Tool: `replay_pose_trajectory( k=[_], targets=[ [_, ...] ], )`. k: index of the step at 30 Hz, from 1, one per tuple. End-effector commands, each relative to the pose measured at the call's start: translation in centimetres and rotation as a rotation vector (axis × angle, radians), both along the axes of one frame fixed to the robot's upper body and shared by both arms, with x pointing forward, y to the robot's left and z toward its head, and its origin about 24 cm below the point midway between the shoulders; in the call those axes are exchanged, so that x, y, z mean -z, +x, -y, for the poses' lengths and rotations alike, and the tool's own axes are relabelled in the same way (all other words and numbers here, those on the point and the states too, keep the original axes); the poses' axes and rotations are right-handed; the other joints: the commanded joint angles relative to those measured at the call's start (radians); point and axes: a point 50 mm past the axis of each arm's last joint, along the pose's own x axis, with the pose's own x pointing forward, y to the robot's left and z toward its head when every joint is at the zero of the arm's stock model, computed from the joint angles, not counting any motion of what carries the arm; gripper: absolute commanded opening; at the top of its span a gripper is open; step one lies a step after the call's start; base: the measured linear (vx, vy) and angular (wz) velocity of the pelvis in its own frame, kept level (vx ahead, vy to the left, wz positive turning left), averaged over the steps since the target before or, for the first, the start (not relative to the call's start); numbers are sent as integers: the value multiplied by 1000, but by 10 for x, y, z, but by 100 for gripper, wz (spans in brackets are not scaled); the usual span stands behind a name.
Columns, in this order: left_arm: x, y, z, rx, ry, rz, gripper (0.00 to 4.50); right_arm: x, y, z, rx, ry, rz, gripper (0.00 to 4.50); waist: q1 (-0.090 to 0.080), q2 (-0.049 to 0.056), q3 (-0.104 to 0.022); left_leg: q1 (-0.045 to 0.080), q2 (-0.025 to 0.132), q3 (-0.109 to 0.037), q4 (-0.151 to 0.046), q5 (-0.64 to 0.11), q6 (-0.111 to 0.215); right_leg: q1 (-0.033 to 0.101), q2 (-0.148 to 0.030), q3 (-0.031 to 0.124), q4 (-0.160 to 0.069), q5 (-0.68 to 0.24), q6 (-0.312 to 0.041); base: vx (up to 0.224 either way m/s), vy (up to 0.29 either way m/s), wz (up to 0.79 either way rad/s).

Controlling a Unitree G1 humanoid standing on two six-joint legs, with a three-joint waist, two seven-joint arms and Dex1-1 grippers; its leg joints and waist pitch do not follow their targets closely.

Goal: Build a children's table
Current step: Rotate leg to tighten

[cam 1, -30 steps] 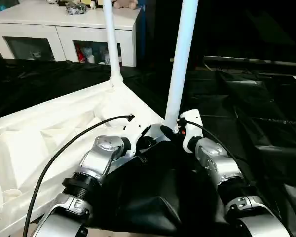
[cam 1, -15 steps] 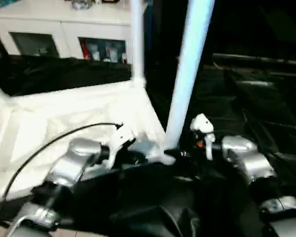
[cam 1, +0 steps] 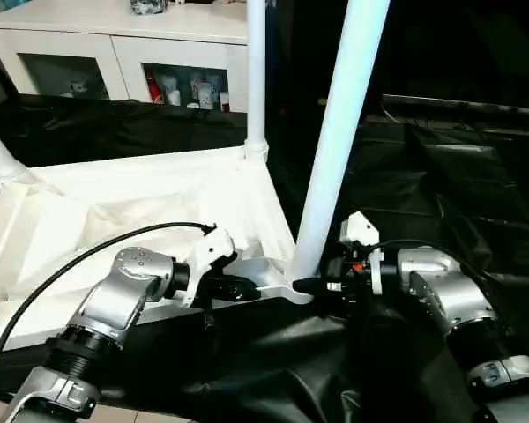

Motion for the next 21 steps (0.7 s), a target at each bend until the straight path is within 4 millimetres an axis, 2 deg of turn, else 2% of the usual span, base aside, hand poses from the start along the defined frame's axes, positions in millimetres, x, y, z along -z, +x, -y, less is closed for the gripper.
replay_pose_trajectory(
  k=[1,8,18,21],
  targets=[
    [12,-8,3,20,6,-69,0,-4,0,-5,-22,6,7,332,1,-7,-64,8,39,-8,-64,-179,52,53,-50,49,-57,-184,-230,0,0,0],
    [13,-8,2,14,8,-69,0,0,-3,-7,-43,15,-24,276,2,-8,-64,6,38,-8,-62,-168,60,54,-50,48,-55,-174,-235,0,0,0],
    [17,-11,4,9,2,-83,0,6,-10,-9,-38,33,-52,265,2,-7,-64,6,38,-8,-61,-175,56,54,-50,48,-57,-185,-230,0,0,0],
    [21,1,10,-119,30,-39,0,15,0,-11,158,6,-39,264,-2,-7,-58,6,36,-9,-66,-204,43,50,-50,49,-64,-240,-215,0,0,0]
  ],
)
